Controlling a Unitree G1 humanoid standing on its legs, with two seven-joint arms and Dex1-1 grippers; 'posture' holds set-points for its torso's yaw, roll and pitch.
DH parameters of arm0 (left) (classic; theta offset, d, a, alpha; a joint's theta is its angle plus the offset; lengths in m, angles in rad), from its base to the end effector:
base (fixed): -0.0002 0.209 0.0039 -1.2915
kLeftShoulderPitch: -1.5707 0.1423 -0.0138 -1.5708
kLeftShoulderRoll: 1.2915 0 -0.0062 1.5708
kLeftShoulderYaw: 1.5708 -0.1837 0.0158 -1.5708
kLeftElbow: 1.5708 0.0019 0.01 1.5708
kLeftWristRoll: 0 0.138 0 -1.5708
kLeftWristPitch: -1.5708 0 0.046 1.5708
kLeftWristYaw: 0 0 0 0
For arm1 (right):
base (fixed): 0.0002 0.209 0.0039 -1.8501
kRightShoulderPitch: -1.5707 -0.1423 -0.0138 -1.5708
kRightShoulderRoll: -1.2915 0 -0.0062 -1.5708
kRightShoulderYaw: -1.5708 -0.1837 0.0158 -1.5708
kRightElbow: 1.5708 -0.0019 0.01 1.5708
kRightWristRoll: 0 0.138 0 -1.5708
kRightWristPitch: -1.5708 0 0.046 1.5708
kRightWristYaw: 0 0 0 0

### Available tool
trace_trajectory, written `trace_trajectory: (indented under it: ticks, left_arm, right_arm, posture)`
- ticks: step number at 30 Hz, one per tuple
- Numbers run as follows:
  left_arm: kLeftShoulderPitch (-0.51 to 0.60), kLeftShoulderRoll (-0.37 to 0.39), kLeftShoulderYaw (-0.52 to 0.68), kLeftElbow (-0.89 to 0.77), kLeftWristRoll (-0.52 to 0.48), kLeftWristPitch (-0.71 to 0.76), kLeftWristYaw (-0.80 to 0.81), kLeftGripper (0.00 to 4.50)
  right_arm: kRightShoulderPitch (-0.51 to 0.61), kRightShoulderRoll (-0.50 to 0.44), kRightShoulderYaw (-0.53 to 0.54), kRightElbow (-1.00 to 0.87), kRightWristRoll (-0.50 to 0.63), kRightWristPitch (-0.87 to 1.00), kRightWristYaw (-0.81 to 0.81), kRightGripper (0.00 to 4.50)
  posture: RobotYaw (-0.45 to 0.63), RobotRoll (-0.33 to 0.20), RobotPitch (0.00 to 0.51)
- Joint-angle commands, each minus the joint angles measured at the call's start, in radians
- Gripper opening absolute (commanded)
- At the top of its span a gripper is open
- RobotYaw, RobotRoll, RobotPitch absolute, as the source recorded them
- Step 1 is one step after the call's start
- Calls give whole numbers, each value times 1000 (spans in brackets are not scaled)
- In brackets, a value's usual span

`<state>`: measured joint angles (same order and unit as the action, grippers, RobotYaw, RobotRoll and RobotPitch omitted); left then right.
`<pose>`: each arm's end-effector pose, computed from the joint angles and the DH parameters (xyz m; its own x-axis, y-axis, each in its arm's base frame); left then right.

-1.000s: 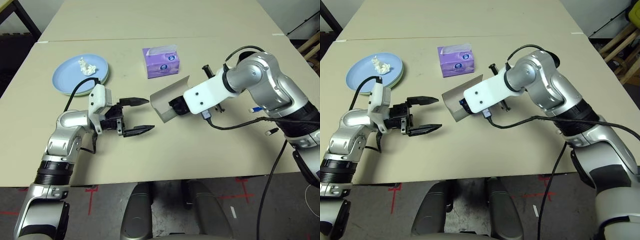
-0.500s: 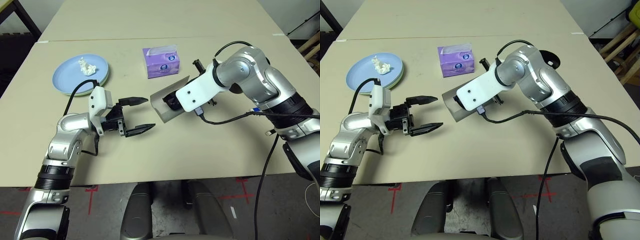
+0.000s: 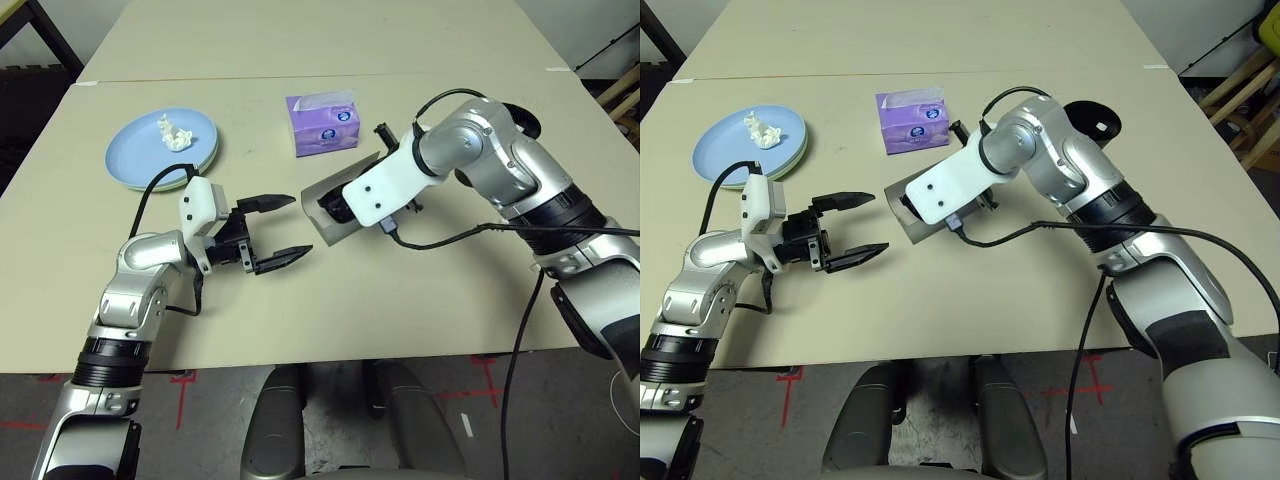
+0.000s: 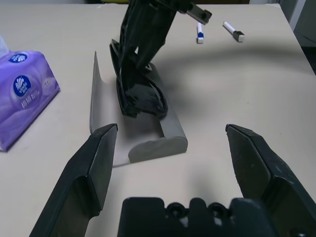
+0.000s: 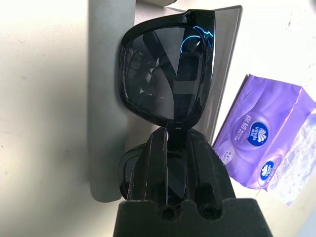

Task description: Organize and tidy the items on the table.

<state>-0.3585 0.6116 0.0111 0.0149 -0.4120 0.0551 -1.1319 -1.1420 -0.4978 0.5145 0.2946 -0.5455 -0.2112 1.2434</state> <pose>0.2605 0.2395 0.1570 0.3950 -0.9167 -0.0597 0.8721 0.3538 0.3380 0.3143 -0.0911 0.2754 0.5018 0.5222 -0.6896 -0.4099 -0.5585 -0.7212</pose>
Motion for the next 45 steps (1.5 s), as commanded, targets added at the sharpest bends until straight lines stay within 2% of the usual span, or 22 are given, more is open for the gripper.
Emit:
trace_trajectory:
  ticks: [1, 17, 27, 45]
  left_arm:
    - [16, 9, -2, -16, 12, -7, -1, 4500]
    - [6, 22, 7, -10, 0, 5, -16, 4500]
    - [-8, 30, 7, -1, -3, 7, -22, 4500]
    - [-23, 34, 5, 13, -1, 9, -36, 4500]
  right_arm:
    - [-23, 9, 19, 18, -5, -21, -10, 403]
    - [-3, 33, 50, 48, -39, -52, -57, 403]
    - [13, 59, 57, 68, -61, -9, -77, 403]
    - [29, 35, 57, 39, -37, 30, 2, 403]
  posture:
    - [195, 0, 223]
    - [210, 0, 222]
    - [207, 0, 220]
    - [196, 0, 219]
